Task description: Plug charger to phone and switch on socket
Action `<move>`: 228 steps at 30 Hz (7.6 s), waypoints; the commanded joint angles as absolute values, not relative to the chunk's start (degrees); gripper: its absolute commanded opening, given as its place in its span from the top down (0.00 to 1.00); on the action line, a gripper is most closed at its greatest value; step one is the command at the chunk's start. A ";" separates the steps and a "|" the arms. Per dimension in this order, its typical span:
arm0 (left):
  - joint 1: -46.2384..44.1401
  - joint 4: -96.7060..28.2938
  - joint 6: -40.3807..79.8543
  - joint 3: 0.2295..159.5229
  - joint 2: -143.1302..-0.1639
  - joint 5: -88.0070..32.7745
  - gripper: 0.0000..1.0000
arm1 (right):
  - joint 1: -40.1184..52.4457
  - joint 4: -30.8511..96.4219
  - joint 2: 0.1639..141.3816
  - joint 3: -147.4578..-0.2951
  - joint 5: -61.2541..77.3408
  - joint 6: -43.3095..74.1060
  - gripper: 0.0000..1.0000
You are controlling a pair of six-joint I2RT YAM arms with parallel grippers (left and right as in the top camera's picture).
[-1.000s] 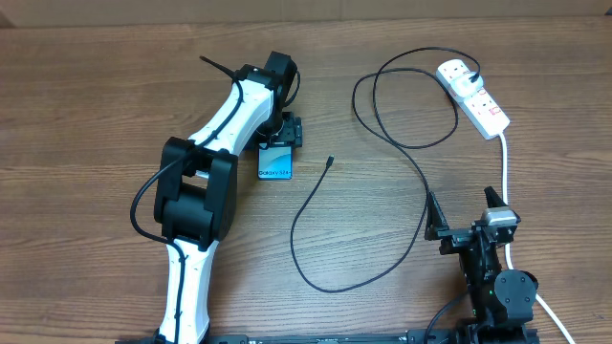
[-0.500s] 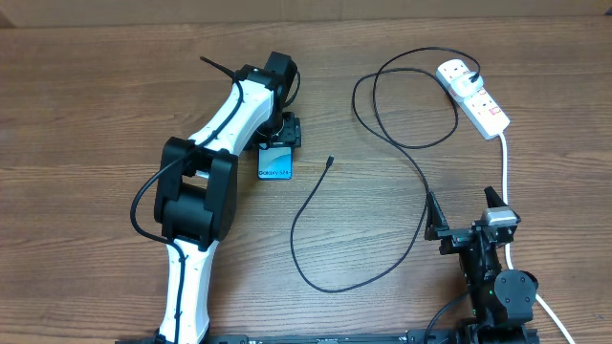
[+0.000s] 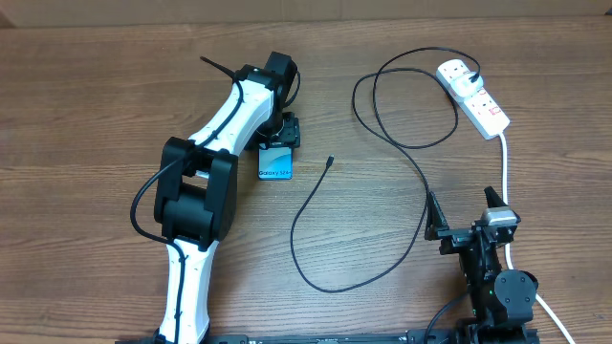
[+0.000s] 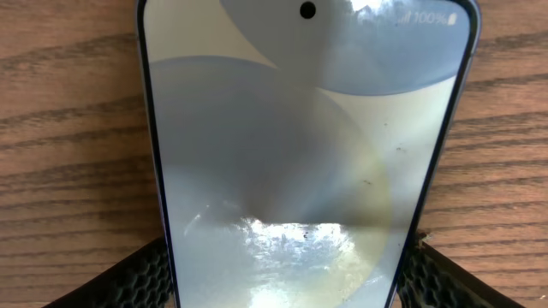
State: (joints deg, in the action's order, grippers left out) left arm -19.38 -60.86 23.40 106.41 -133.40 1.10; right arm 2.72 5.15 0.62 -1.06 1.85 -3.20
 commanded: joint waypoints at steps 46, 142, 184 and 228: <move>-9.13 -83.57 21.43 120.70 -134.65 -75.70 0.30 | 3.05 4.82 0.23 -0.47 1.13 -3.05 0.00; -9.08 -83.99 29.45 120.70 -134.65 -85.95 0.31 | 43.44 55.40 99.90 -98.21 -29.06 48.66 0.36; -9.04 -83.55 30.04 120.70 -134.65 -83.83 0.30 | 43.44 55.20 101.12 -98.21 -22.00 42.96 0.72; -9.02 -77.28 30.04 120.70 -134.65 -81.67 0.00 | 40.10 54.41 101.12 -98.24 -24.40 45.78 0.96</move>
